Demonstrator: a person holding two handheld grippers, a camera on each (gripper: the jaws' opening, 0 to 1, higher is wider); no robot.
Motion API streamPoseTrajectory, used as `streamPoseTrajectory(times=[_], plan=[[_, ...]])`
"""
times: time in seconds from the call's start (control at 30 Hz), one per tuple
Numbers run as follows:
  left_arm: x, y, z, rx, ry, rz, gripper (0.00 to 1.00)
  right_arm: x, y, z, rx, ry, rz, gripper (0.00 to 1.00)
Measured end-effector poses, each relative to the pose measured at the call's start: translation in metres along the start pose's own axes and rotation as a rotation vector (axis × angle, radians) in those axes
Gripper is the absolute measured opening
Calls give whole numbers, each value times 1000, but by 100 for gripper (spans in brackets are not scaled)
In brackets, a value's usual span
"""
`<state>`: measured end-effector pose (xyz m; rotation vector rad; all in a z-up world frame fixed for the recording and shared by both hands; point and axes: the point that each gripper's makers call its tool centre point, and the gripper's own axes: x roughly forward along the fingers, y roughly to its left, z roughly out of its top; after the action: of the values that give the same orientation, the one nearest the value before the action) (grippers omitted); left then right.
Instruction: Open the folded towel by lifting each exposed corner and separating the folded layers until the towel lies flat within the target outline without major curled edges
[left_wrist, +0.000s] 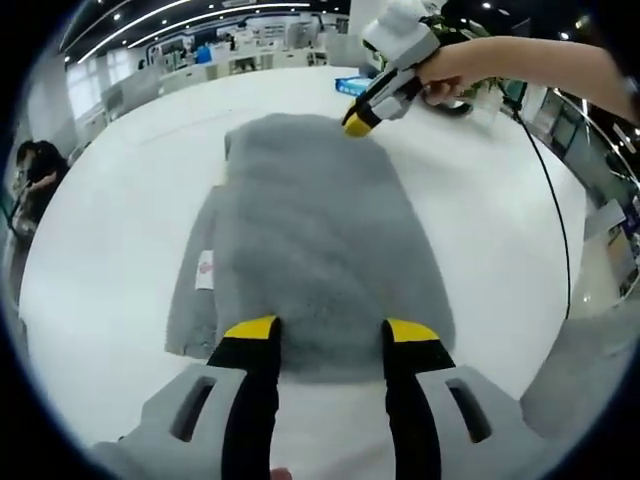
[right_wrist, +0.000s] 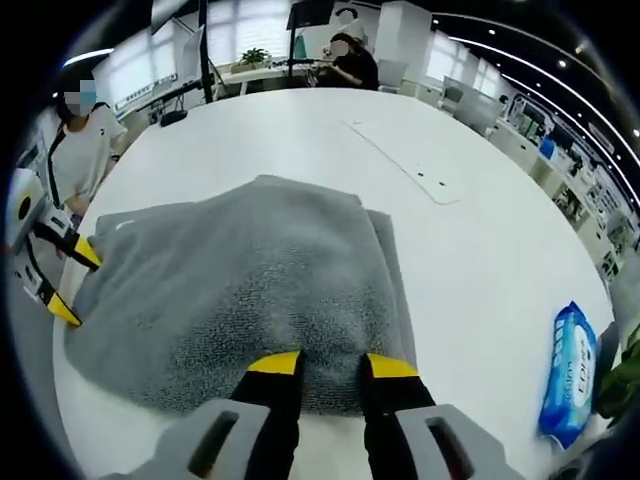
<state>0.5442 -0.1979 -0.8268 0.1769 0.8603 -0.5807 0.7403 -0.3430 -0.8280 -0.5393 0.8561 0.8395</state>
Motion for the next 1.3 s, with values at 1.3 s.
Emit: streamPoseTrajectory(times=[1.3], plan=[[-21,9,40,-94,-286,-12,41,-21,-28,34,154,-166,-162,36]])
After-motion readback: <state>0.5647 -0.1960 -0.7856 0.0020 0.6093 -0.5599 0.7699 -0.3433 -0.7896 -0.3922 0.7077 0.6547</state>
